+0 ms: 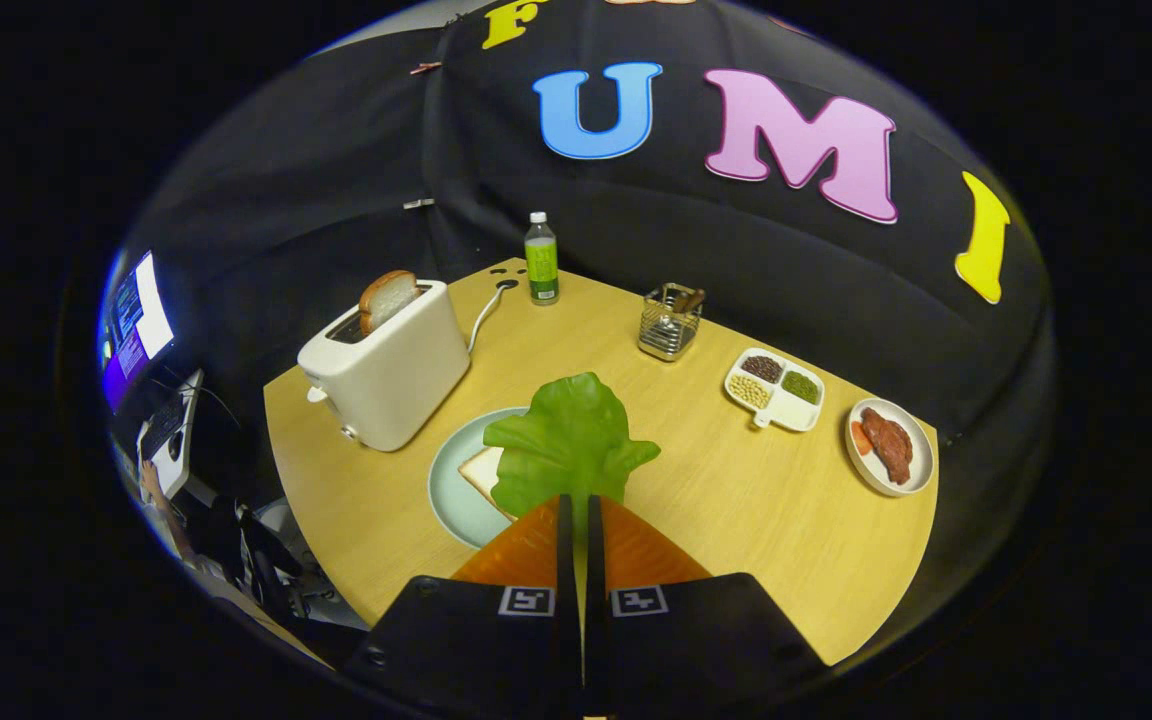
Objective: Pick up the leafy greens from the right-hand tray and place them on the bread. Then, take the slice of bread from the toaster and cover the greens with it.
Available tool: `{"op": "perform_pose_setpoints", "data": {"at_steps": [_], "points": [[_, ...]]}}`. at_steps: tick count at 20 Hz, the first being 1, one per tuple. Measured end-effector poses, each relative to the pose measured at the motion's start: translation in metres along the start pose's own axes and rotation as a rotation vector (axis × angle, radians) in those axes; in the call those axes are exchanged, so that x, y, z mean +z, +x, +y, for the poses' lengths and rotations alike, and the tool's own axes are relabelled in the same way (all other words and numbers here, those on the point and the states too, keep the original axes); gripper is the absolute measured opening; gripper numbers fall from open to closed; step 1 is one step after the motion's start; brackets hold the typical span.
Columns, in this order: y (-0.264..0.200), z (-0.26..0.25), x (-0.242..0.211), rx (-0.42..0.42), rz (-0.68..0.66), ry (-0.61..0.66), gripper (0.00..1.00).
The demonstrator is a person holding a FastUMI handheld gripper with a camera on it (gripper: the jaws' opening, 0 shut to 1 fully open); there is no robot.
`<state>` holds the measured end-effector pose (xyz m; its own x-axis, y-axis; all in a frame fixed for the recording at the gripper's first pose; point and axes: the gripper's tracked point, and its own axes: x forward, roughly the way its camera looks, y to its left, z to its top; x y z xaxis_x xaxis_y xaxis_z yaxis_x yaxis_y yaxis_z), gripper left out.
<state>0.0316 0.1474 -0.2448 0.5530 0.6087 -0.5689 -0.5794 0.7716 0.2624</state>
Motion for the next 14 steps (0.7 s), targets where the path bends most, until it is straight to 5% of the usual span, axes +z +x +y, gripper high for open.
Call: {"op": "perform_pose_setpoints", "data": {"at_steps": [11, 14], "points": [[0.104, 0.050, -0.007, 0.087, 0.140, -0.103, 0.08], [0.125, 0.043, -0.028, 0.048, 0.196, -0.089, 0.62]]}}
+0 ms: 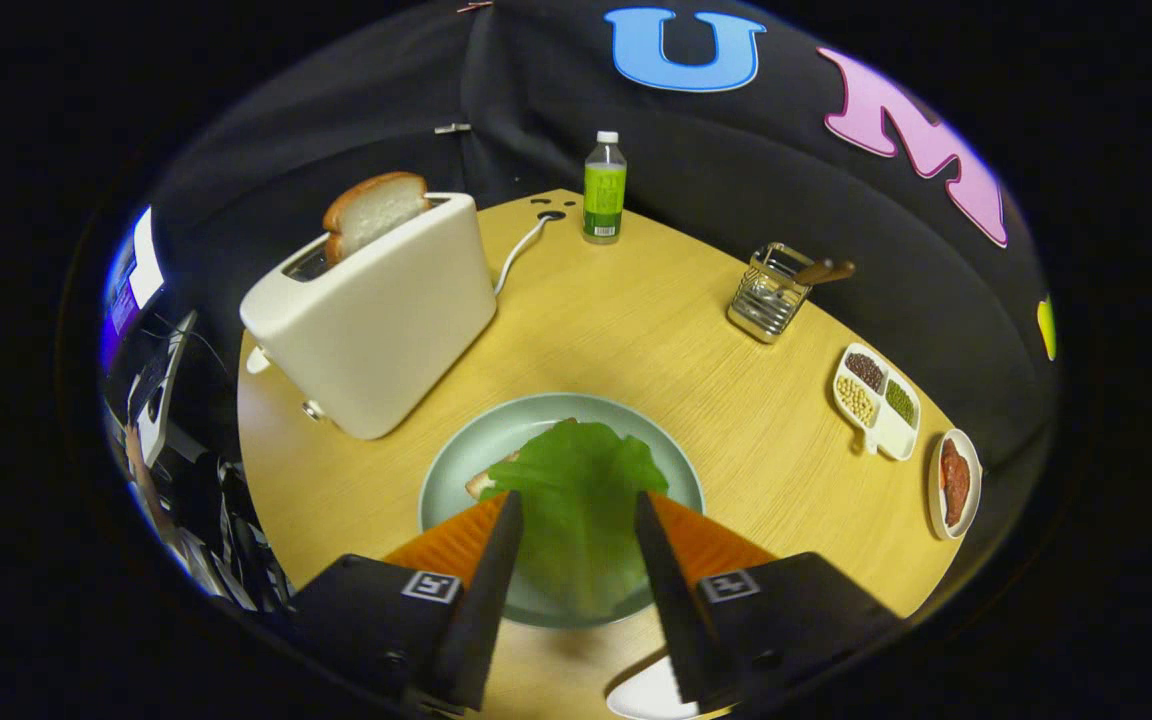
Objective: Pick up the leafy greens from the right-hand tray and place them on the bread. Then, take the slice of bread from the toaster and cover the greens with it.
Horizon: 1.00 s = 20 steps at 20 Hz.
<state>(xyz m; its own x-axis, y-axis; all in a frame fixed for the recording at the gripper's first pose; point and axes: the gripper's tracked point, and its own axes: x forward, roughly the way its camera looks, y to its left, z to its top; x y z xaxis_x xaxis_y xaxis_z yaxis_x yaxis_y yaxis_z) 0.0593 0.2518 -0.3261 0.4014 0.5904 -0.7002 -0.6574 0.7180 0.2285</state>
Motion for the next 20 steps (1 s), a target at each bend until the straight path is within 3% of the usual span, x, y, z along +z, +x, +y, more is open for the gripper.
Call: {"op": "perform_pose_setpoints", "data": {"at_steps": [1, 2, 4, 13, 20], "points": [[-0.001, 0.002, 0.001, 0.000, -0.011, 0.012, 0.81], [-0.004, 0.001, 0.003, -0.001, -0.025, 0.021, 0.93], [-0.010, 0.000, 0.009, -0.007, -0.059, 0.020, 0.99], [-0.093, 0.012, 0.077, -0.042, -0.327, 0.062, 0.99], [-0.152, 0.051, 0.138, -0.015, -0.471, 0.076, 0.99]]}}
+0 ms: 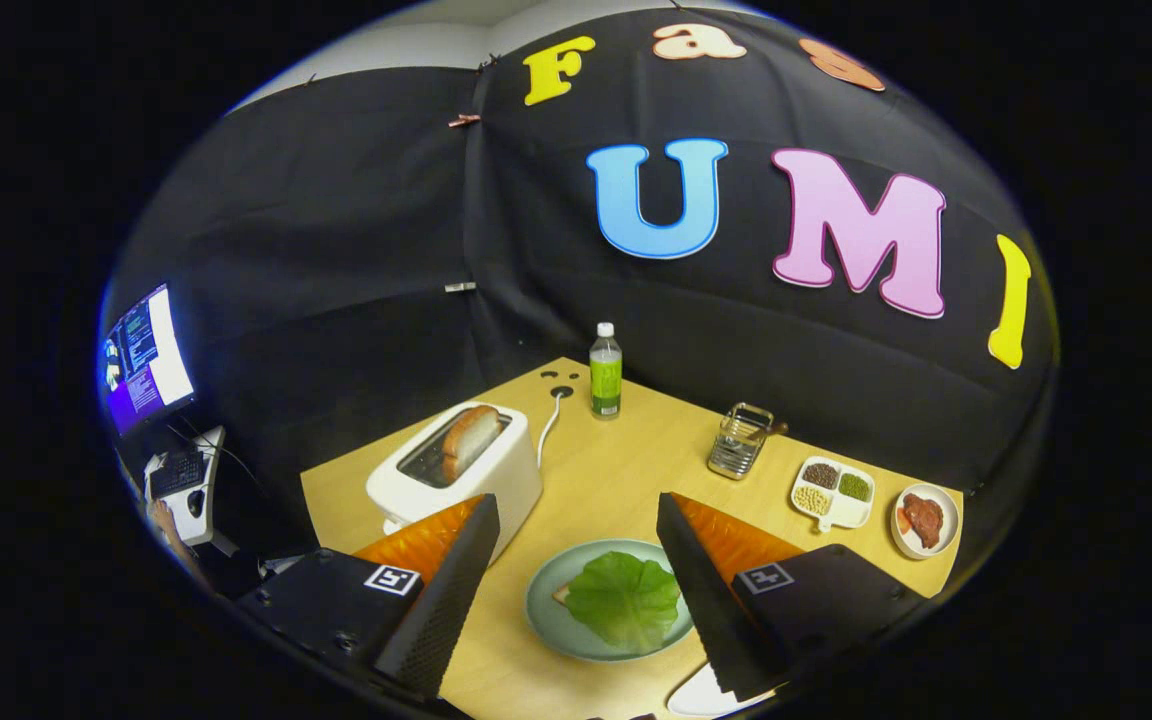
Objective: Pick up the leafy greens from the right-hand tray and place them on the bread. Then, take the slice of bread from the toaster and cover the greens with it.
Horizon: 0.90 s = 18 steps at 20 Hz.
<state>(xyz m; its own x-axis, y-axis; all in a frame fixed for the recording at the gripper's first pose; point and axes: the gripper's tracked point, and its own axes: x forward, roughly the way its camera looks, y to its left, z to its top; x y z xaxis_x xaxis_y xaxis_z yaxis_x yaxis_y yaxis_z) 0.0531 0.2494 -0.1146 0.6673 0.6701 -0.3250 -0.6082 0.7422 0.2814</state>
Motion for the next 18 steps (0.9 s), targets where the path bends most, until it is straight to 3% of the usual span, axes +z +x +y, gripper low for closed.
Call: {"op": "perform_pose_setpoints", "data": {"at_steps": [8, 14, 18], "points": [[0.031, 0.080, 0.062, 0.065, -0.093, -0.047, 0.99], [0.097, 0.120, 0.038, 0.068, 0.006, -0.021, 0.99], [0.144, 0.109, 0.009, -0.003, 0.099, -0.008, 0.99]]}}
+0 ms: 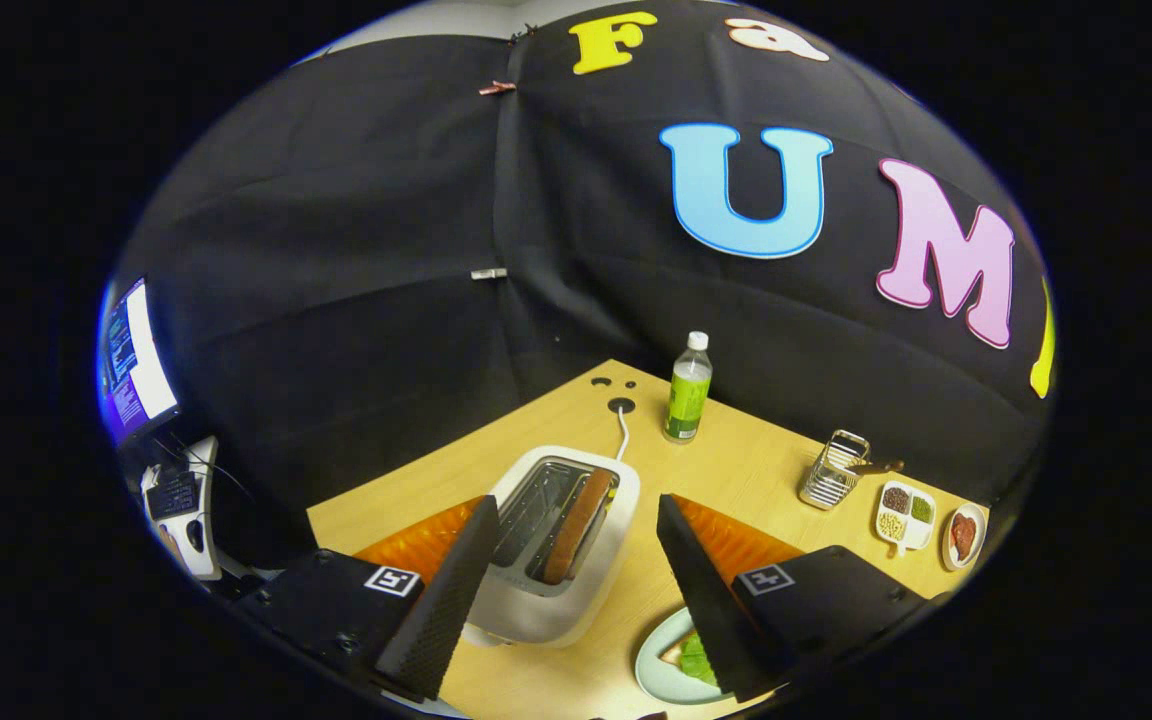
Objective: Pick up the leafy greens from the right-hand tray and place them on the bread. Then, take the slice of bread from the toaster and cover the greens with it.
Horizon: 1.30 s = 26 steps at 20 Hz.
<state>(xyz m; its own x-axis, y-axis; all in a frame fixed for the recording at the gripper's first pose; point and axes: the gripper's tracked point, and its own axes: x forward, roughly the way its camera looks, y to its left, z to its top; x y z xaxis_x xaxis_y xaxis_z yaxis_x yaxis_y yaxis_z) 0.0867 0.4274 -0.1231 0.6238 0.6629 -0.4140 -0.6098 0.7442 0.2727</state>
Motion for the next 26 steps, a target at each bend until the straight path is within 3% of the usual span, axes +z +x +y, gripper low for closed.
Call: {"op": "perform_pose_setpoints", "data": {"at_steps": [5, 7, 11, 14, 19, 26], "points": [[0.047, -0.003, -0.024, -0.007, 0.076, 0.100, 0.98], [0.055, -0.003, -0.032, -0.013, 0.100, 0.124, 0.91], [0.070, 0.002, -0.039, -0.003, 0.127, 0.204, 0.61], [0.072, 0.003, -0.039, -0.024, 0.130, 0.241, 0.16], [0.055, 0.007, -0.017, -0.025, 0.072, 0.242, 0.14], [-0.017, -0.004, 0.055, -0.005, -0.101, 0.244, 0.13]]}}
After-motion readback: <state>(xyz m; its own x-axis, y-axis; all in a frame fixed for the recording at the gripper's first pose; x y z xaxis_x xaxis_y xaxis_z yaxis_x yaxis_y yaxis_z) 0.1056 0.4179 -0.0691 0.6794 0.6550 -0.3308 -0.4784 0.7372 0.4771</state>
